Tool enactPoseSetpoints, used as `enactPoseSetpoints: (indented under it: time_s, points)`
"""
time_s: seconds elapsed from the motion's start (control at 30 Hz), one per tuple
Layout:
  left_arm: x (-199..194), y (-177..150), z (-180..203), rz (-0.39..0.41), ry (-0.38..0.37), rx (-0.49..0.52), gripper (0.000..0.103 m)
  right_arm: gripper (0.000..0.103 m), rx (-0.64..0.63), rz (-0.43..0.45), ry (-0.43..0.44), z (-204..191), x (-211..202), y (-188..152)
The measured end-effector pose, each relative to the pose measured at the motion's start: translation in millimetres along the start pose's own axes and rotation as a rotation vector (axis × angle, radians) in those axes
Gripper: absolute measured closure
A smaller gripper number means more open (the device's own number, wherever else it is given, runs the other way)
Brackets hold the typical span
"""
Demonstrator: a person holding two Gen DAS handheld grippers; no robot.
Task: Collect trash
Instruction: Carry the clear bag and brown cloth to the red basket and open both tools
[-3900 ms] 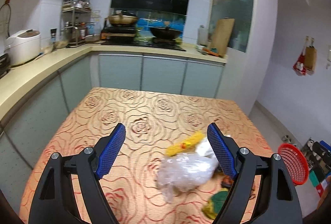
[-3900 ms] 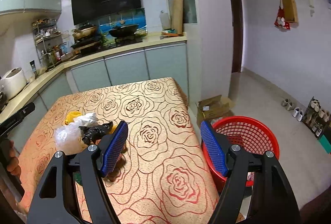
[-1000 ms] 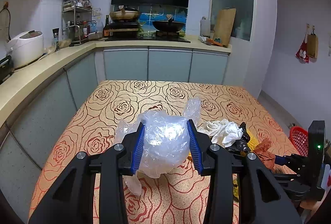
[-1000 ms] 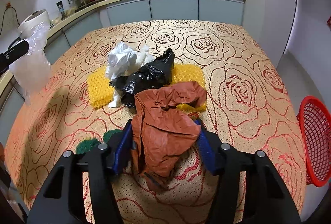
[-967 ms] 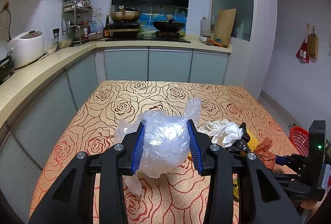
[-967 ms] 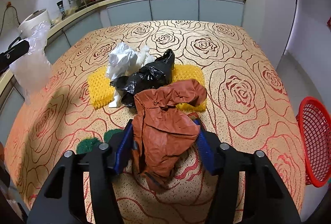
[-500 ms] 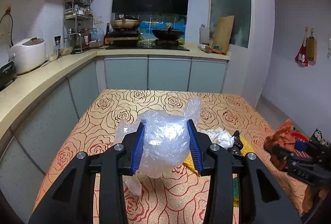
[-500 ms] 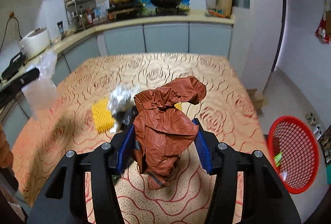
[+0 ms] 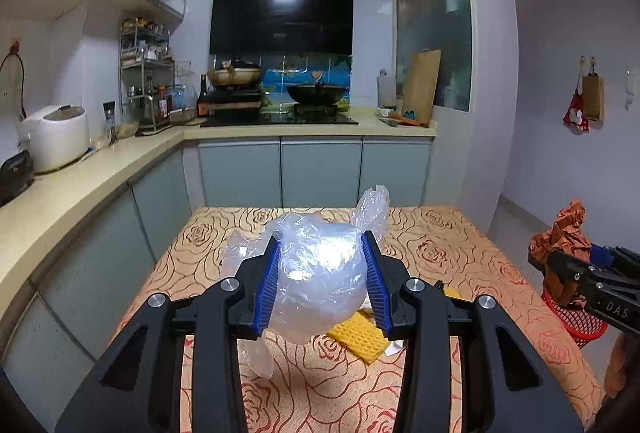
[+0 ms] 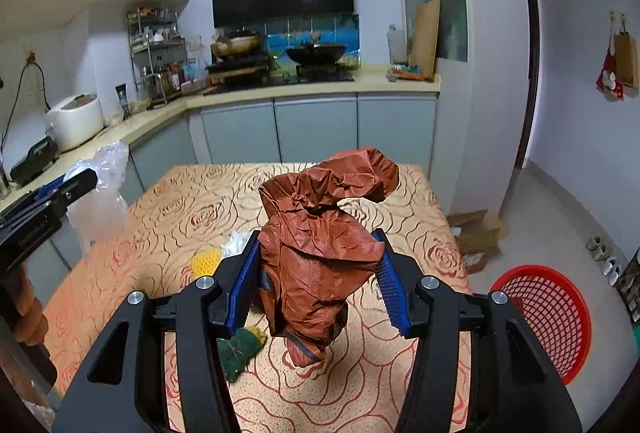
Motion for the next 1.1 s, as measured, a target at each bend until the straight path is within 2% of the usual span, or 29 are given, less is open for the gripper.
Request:
enactPoseSetpoints:
  time_s: [0.53,1.1]
  points:
    - [2.3,18.5,51.6,0.036,-0.082,0.049,0.065,0.051,0.056,0.068,-0.06,42.1,-27.1,17.3]
    - [21.3,14.8,157.7,0.018,-0.267,0.106,0.065,0.051,0.163,0.076,-0.206,124.9,-46.5,4.8]
Point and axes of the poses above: each gripper's, at about its wrist camera, not at the fingertips, and x roughly the way its jaws point, z to its right, y to its top, the point moved 10 cm from there along x, roughly the way its jaws point, and after that the axes turned 1 degree about x, right-handed, at the moved point
